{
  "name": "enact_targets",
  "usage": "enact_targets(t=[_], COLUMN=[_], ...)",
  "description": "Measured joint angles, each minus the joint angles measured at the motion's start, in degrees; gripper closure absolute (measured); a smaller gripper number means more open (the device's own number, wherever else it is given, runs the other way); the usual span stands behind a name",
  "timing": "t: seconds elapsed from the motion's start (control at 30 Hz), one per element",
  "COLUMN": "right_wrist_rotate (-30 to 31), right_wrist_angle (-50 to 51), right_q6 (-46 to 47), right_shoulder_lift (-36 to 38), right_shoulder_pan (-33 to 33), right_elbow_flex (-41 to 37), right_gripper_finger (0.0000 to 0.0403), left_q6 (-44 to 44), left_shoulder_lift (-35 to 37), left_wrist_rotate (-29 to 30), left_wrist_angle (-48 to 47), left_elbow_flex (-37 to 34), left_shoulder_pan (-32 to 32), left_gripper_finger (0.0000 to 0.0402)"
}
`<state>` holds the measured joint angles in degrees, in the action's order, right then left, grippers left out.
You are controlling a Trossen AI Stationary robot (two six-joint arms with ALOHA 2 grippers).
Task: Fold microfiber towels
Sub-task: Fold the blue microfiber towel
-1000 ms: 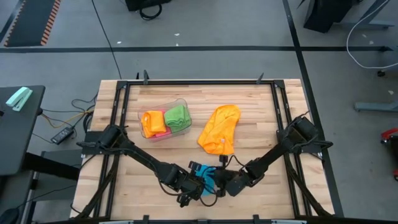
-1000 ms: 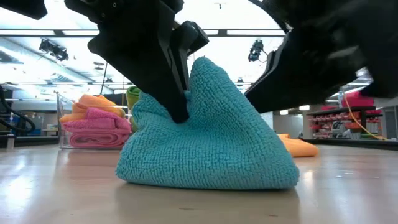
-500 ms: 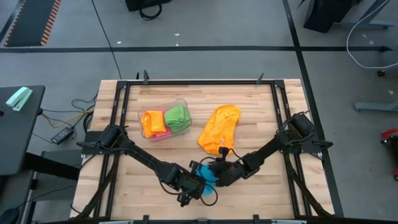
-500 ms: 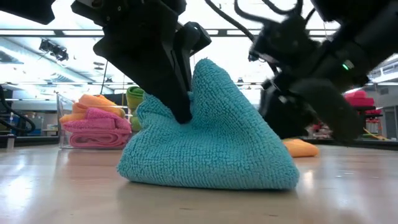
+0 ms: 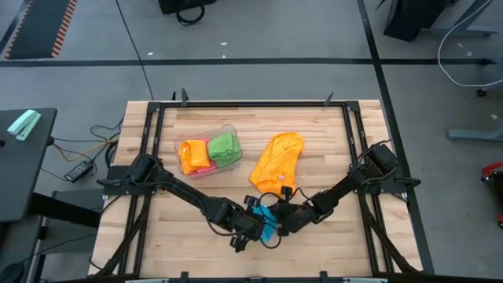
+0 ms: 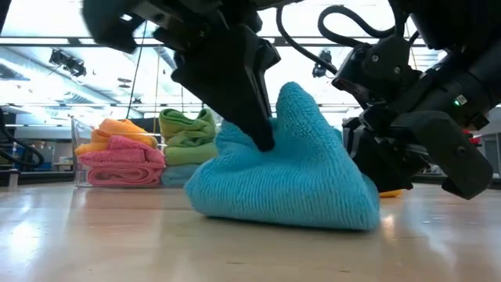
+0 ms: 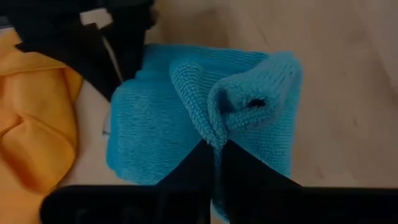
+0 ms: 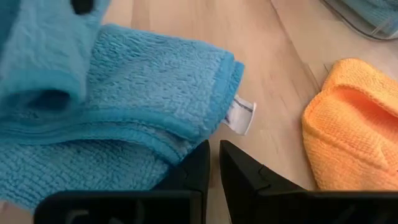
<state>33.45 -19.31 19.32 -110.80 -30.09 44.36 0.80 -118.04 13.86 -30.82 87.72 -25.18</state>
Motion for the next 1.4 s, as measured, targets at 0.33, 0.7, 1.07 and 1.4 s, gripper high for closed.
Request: enact_targets(t=[0.33,0.7,1.07,1.4], right_wrist_rotate=[0.81,12.09,17.78,9.81], right_wrist_angle=[8.24,2.83,-9.82,-16.25], right_q6=[0.69,-1.14,-5.61,-2.3], right_shoulder_lift=[4.31,8.7,0.43,-5.53], right_shoulder_pan=[-0.62,-9.35,-7.79,-5.9], right_elbow_flex=[0.29,0.97,1.01,1.04], right_gripper_finger=[0.0357,0.0358,0.0358,0.0358], left_q6=[3.04,4.36,4.56,4.5], left_shoulder_lift=[0.09,0.09,0.09,0.07], left_wrist_rotate=[-6.24,-6.23,-6.24,-6.24], left_wrist_angle=[-2.84,-3.08,-2.31,-2.11], left_elbow_flex=[2.23,2.26,2.26,2.26], left_shoulder_pan=[-1.59,-2.15,-2.74,-2.64], left_gripper_finger=[0.0368,0.0363,0.0372,0.0374])
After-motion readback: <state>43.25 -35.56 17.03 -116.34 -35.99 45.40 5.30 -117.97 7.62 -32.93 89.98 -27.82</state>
